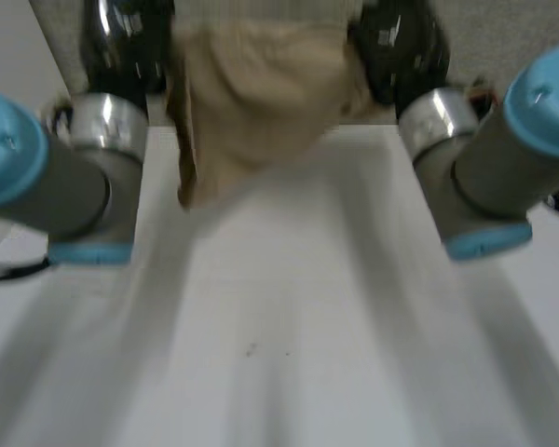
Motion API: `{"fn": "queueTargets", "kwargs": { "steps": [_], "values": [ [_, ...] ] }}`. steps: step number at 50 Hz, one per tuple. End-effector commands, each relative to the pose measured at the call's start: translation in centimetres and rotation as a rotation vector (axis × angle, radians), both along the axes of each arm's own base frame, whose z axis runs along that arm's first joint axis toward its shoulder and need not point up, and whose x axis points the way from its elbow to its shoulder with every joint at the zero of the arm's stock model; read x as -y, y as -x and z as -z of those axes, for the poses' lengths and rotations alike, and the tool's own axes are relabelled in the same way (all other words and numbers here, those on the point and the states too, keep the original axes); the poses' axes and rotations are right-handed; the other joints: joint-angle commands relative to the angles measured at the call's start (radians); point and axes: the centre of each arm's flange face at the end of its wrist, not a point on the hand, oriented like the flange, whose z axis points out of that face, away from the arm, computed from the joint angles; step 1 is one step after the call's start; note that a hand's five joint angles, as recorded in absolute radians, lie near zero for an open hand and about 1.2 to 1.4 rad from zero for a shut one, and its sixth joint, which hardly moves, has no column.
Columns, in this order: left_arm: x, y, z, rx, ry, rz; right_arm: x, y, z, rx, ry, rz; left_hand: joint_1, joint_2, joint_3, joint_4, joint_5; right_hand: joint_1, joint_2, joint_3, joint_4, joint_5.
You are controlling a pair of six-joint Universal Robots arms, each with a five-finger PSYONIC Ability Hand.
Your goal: Fold the shorts.
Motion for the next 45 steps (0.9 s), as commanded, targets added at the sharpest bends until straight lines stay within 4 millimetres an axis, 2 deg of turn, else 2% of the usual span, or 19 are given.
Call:
{"fn": "queueTargets", "kwargs": {
  "steps": [1, 5, 7, 10, 12, 14, 15, 19, 22, 26, 33, 38, 45],
  "values": [
    [-4.2, -1.8, 10.7, 0.183, -0.356, 0.014, -3.9, 2.0, 11.4, -0.257, -0.402, -0.008, 0.263, 0.198, 0.203, 0.195, 0.249, 0.416, 0.22, 0.214, 0.204, 0.231],
    [-6.5, -2.5, 13.6, 0.261, -0.489, 0.029, -5.3, 3.0, 13.9, -0.321, -0.503, -0.007, 0.263, 0.198, 0.203, 0.195, 0.249, 0.416, 0.22, 0.214, 0.204, 0.231],
    [-7.6, -2.8, 14.1, 0.29, -0.537, 0.039, -6.1, 3.3, 14.8, -0.339, -0.535, -0.015, 0.263, 0.198, 0.203, 0.195, 0.249, 0.416, 0.22, 0.214, 0.204, 0.231],
    [-8.5, -3.0, 13.8, 0.305, -0.562, 0.045, -6.8, 3.7, 15.7, -0.357, -0.569, -0.018, 0.263, 0.198, 0.203, 0.195, 0.249, 0.416, 0.22, 0.214, 0.204, 0.231],
    [-9.4, -3.2, 13.4, 0.317, -0.578, 0.053, -7.6, 4.2, 16.2, -0.364, -0.6, -0.02, 0.153, 0.088, 0.093, 0.084, 0.138, 0.416, 0.22, 0.214, 0.204, 0.231],
    [-10.0, -3.4, 12.9, 0.323, -0.584, 0.057, -8.2, 4.5, 16.2, -0.365, -0.608, -0.023, -0.073, -0.138, -0.133, -0.141, -0.087, 0.416, 0.22, 0.214, 0.204, 0.231],
    [-10.5, -3.5, 12.2, 0.326, -0.586, 0.061, -8.7, 4.8, 16.1, -0.365, -0.613, -0.028, -0.254, -0.319, -0.314, -0.323, -0.269, 0.416, 0.22, 0.214, 0.204, 0.231],
    [-11.8, -4.1, 10.3, 0.318, -0.575, 0.06, -10.1, 5.2, 16.1, -0.365, -0.631, -0.064, -0.543, -0.608, -0.603, -0.611, -0.557, 0.416, 0.22, 0.214, 0.204, 0.231],
    [-12.4, -4.5, 8.5, 0.286, -0.546, 0.058, -10.7, 5.6, 16.1, -0.338, -0.654, -0.073, -0.649, -0.714, -0.709, -0.718, -0.664, 0.416, 0.22, 0.214, 0.204, 0.231],
    [-13.2, -4.8, 7.2, 0.239, -0.521, 0.066, -11.3, 5.8, 15.7, -0.292, -0.676, -0.077, -0.699, -0.764, -0.759, -0.768, -0.714, 0.416, 0.22, 0.214, 0.204, 0.231],
    [-13.6, -4.6, 6.8, 0.023, -0.593, 0.123, -11.4, 6.1, 15.6, -0.263, -0.694, -0.087, -0.72, -0.785, -0.78, -0.788, -0.734, 0.416, 0.22, 0.214, 0.204, 0.231],
    [-12.7, -4.5, 8.6, -0.156, -0.73, 0.102, -11.6, 6.1, 15.2, -0.256, -0.684, -0.094, -0.717, -0.782, -0.777, -0.786, -0.732, 0.416, 0.22, 0.214, 0.204, 0.231],
    [-12.2, -4.5, 11.2, -0.154, -0.829, 0.013, -11.7, 6.2, 15.4, -0.257, -0.691, -0.093, -0.717, -0.782, -0.777, -0.785, -0.732, 0.416, 0.22, 0.214, 0.204, 0.231]
  ]
}}
